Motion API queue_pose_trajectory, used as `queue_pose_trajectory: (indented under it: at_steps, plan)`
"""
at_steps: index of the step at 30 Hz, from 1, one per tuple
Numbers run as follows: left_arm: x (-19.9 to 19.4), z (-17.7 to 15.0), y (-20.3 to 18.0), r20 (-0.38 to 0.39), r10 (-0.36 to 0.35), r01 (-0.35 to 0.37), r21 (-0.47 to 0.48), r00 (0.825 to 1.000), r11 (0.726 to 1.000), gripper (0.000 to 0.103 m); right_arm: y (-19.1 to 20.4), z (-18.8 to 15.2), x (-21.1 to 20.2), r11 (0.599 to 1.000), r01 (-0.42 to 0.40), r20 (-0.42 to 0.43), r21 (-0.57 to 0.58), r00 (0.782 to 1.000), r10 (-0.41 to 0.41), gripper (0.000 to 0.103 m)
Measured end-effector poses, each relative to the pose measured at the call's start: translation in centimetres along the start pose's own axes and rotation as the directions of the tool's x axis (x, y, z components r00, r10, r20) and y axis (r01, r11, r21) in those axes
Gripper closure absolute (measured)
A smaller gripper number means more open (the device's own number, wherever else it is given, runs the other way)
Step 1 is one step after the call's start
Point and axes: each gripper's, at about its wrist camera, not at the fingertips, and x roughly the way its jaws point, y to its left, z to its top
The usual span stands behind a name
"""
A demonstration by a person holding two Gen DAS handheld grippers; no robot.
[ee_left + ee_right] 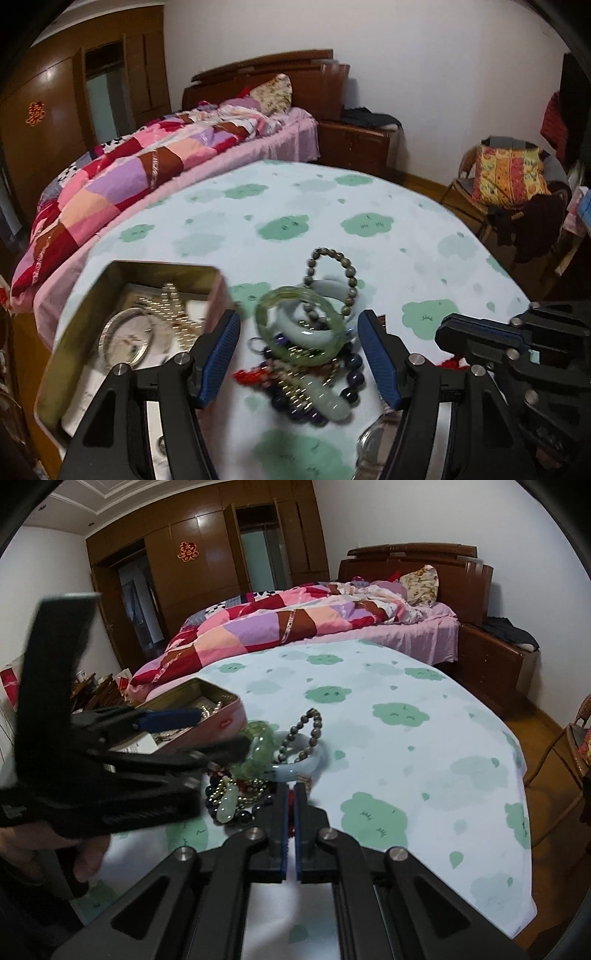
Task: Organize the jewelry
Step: 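Grasp the green jade bangle with the left tool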
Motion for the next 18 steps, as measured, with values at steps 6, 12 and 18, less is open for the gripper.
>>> queue_pose_trajectory:
  at_steps: [6,12,18]
  plan:
    - [2.0,-0.6,-0.2,-0.043,-0.043,0.043,0.005,0.998,0.999,0.076,-0.4,0.1,0.1,1.0,0.01,0.006,-0.003,1.0,-0.01,0.1]
    - [-0.9,-0.4,0.2,-0.008,-0.061,0.062,0.012,0.998,0.998,0.094,-0.4,0.3,-0.5,1.0,0.013,0.023,-0.002,1.0,-0.013,0.1]
    - [-5.3,-0.1,1.9,0.084,-0.068,0.071,-0.034,0.994,0.997,0.094,0.1,0.8,-1.0,1.0,0.013,0.04,-0.014,0.999,-0.012,0.1]
